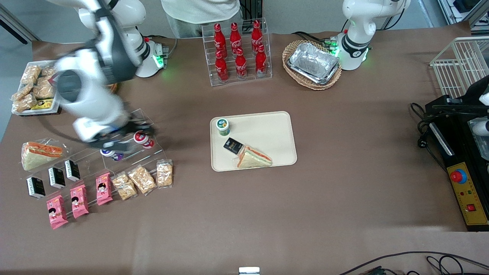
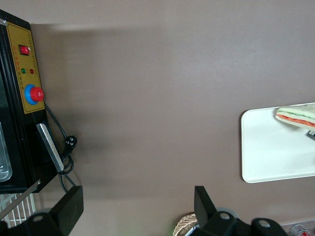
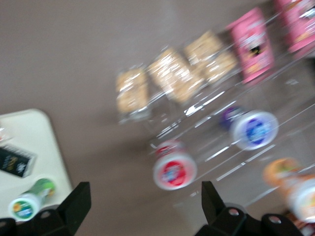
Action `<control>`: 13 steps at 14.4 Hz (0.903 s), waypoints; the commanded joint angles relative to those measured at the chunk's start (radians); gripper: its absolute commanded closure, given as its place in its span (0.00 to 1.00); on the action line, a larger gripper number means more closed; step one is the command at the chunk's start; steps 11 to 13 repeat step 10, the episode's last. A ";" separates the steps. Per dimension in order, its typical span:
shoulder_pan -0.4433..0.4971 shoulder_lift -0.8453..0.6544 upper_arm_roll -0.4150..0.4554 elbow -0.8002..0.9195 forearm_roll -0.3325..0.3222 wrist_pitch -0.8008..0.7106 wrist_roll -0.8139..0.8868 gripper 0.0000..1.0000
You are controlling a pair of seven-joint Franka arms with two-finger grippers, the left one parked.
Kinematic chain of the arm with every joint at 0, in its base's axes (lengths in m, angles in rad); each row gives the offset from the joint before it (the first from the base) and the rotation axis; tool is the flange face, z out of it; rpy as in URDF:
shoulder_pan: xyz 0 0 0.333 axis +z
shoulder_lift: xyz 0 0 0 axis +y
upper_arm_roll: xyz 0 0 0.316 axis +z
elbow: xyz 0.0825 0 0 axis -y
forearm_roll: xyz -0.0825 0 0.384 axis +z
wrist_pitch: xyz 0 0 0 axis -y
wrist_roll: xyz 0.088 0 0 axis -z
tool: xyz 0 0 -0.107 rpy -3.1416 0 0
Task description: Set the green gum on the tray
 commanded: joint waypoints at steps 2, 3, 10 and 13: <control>0.002 0.029 -0.235 0.156 0.031 -0.104 -0.309 0.00; 0.001 0.029 -0.266 0.163 0.030 -0.104 -0.329 0.00; -0.004 0.013 -0.324 0.176 0.030 -0.133 -0.317 0.00; -0.004 0.013 -0.324 0.176 0.030 -0.133 -0.317 0.00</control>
